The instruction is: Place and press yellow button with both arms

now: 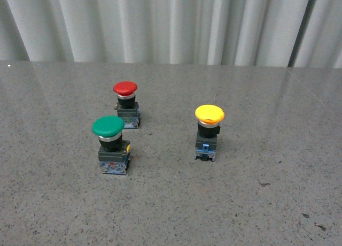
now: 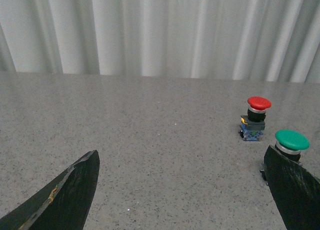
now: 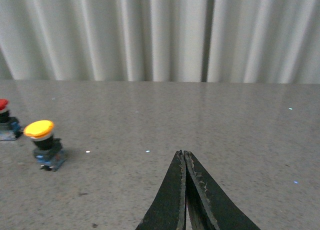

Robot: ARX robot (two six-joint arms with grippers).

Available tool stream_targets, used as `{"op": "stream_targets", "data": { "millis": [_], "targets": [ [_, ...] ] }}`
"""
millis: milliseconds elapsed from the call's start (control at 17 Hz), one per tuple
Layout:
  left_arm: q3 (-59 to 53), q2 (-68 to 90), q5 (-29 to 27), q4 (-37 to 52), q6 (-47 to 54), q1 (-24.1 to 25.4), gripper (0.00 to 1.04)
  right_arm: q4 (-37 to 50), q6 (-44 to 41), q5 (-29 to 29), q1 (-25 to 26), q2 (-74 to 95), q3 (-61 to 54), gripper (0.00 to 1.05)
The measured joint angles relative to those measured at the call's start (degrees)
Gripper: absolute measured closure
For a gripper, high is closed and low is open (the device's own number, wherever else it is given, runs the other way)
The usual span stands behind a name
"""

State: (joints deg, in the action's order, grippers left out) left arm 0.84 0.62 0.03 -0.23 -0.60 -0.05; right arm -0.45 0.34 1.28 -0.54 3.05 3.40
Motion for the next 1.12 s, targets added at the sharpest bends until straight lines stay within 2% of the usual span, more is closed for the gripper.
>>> {"op": "stream_targets", "data": {
  "millis": [59,824,1118],
  "targets": [
    [0.0,0.0,0.0,0.0,0.0,0.0,0.07,0.0,0.0,-1.3,0.5,-0.3,-0.5,1.03],
    [0.0,0.0,0.0,0.0,0.0,0.0,0.07,0.2,0.0,-1.3,0.5,-2.8,-2.6,1.03],
    [0.0,0.0,0.0,0.0,0.0,0.0,0.07,0.2,0.0,-1.3,0.5,-2.8,-2.6,0.51]
  ]
}}
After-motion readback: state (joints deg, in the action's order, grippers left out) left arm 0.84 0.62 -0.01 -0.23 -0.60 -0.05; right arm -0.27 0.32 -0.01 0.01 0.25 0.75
